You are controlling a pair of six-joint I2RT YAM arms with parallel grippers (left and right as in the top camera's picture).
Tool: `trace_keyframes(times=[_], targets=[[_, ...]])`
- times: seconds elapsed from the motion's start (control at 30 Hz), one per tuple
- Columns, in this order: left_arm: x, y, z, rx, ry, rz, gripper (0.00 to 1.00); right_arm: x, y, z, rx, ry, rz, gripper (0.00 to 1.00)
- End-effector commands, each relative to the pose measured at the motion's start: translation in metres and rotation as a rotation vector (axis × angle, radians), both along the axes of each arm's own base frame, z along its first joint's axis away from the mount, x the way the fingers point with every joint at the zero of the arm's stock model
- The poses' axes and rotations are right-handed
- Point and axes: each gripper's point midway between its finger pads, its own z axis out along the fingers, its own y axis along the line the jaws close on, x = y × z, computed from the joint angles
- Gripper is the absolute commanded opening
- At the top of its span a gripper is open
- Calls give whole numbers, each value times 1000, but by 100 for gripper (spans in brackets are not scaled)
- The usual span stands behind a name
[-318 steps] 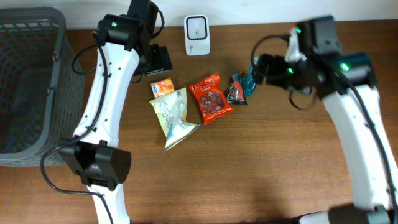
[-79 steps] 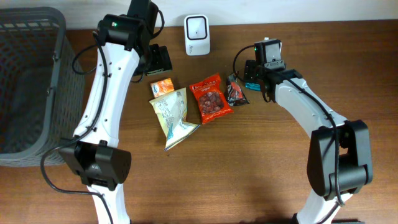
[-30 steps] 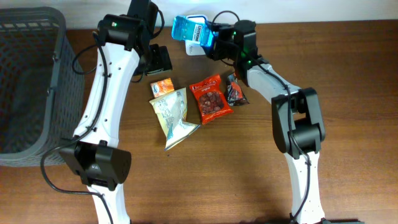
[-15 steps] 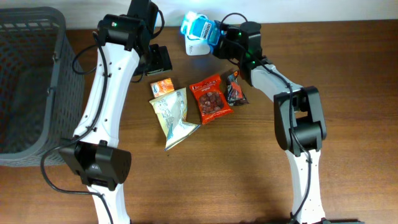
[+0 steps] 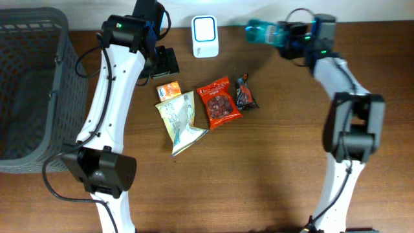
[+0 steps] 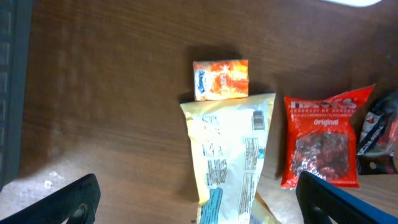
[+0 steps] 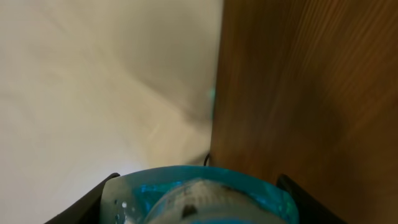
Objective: Scan the item barcode
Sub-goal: 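Carry the bottle to the far right of the table and release, then move the right gripper to the dark snack packet and grasp it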
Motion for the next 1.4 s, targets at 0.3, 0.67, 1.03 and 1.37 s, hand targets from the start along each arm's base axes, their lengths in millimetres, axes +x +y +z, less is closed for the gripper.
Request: trace_keyframes(times=[0.3,0.67,1.03,1.37], targets=[[0,2,13,-5,-34,5,99,-167,-302,33,-493,237,-206,44],[0,2,13,-5,-33,5,99,-283,-432,34,-1114,690,-205,50],[0,2,13,-5,-33,5,99,-246,-390,40,-1286,770,-78,94],[0,2,13,-5,-34,5,99,-242,-388,141,-1291,677,-188,99]])
